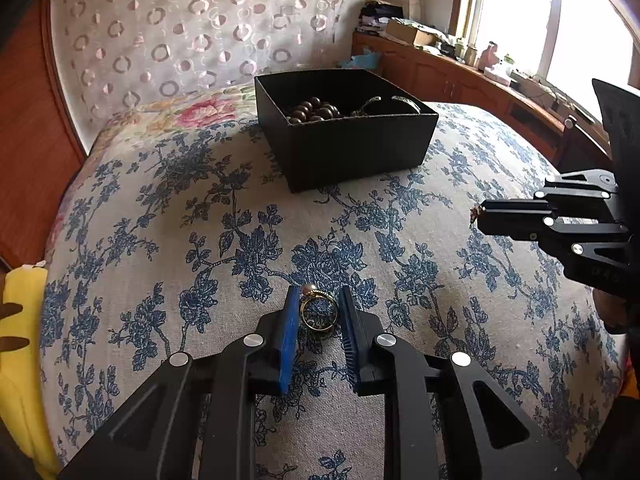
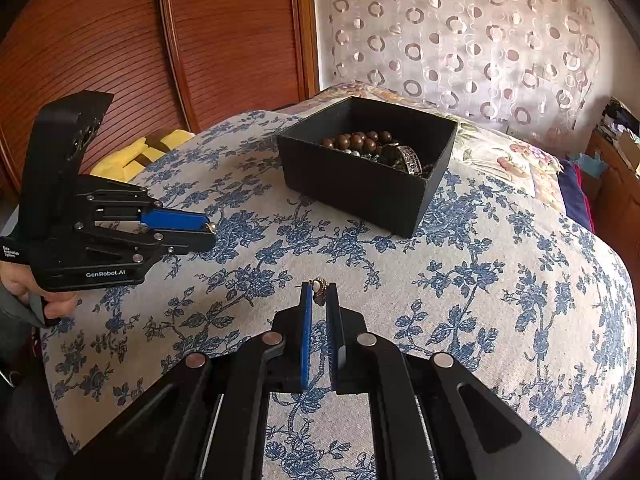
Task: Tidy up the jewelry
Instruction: 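Grasp the gold ring from the bedcover with the left tool, then carry the gold ring into the black box and open the left tool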
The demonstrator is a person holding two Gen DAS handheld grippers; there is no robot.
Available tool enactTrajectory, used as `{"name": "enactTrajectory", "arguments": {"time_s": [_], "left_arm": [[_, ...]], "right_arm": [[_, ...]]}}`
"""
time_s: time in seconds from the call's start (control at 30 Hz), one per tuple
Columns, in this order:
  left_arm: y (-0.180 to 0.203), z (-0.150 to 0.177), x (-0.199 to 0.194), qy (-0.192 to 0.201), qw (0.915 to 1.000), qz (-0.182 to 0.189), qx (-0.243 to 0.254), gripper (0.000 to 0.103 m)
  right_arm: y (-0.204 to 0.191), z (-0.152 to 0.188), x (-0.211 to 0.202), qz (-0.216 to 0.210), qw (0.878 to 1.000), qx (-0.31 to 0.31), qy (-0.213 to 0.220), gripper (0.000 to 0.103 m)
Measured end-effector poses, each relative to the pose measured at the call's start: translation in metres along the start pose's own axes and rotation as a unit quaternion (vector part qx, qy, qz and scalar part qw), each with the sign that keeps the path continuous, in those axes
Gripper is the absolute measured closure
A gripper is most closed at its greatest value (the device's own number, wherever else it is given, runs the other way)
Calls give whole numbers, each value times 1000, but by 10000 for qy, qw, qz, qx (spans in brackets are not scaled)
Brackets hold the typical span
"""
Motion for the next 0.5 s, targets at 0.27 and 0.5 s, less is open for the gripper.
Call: {"name": "enactTrajectory", "arguments": {"time_s": [0.27, 0.5], "left_arm": [[-10, -18, -12, 233, 9997, 8, -121, 84], [-8, -49, -22, 518, 9986, -4, -45, 84]], "right_arm": [[5, -14, -5, 49, 9999, 4, 134, 95], [22, -51, -17, 176, 9986, 14, 490, 95]]}}
Point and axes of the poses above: each gripper's, at about its wrist camera, not at the fingertips, and x roughly the way its jaws point, y to its right, z to its underside, the point moved 5 cm from there along x, roughly the way its jaws point, and after that the axes turned 5 degrees about -y, right-handed, at the moved point
